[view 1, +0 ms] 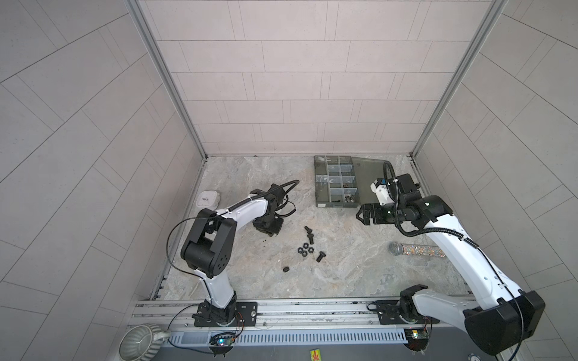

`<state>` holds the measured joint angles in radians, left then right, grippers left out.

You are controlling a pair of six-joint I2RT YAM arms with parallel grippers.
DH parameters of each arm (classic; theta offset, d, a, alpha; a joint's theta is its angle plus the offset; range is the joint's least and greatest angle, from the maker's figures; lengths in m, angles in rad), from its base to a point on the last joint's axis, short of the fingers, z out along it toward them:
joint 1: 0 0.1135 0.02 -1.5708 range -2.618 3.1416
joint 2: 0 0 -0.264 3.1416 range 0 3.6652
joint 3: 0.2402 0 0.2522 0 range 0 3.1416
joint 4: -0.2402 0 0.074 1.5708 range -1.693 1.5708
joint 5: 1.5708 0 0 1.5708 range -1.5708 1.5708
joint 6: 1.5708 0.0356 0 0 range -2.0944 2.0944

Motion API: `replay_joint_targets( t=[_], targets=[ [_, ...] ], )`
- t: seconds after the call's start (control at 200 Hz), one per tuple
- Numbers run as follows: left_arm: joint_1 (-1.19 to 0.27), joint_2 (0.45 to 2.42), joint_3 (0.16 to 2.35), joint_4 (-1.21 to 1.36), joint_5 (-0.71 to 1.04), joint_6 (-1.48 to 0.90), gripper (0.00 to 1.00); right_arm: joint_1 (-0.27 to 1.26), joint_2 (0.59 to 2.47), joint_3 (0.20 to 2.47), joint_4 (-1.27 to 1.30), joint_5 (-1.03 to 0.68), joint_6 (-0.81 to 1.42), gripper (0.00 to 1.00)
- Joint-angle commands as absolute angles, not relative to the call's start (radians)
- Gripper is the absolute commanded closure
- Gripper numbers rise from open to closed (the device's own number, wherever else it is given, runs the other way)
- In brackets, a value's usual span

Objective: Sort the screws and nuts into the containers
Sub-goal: 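Carry the black wing nut over the box compartment with the left gripper, then open the left gripper to drop the black wing nut into the compartment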

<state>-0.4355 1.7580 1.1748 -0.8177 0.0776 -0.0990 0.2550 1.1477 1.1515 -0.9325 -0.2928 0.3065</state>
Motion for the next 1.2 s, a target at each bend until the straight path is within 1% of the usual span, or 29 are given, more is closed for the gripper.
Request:
replay_joint_targets(
  t=[0.0,0.18,0.49,0.625,0.731,0.911,1.196],
  targets=[
    [-0.455,1.771,1.287,-0.848,0.103,-0.121,0.96,0.249,1.115,1.138,-0.946,-0.296,0.302,0.01],
    [-0.510,1.892,1.540,-0.860,0.132,-0.144,0.96,0.244,1.105,1.134,-0.948,-0.296,0.304,0.01],
    [-0.616,2.187,2.049,-0.950,0.177,-0.143,0.95,0.227,1.083,1.142,-0.966,-0.289,0.299,0.01],
    [-0.636,2.288,2.206,-0.958,0.213,-0.166,0.95,0.221,1.072,1.134,-0.972,-0.284,0.299,0.01],
    [-0.643,2.340,2.267,-0.923,0.280,-0.204,0.94,0.214,1.065,1.124,-0.975,-0.284,0.302,0.01],
    [-0.653,2.380,2.272,-0.817,0.358,-0.266,0.94,0.200,1.057,1.120,-0.984,-0.282,0.305,0.01],
    [-0.665,2.423,2.270,-0.732,0.406,-0.307,0.93,0.184,1.058,1.112,-0.992,-0.279,0.306,0.01]
  ],
)
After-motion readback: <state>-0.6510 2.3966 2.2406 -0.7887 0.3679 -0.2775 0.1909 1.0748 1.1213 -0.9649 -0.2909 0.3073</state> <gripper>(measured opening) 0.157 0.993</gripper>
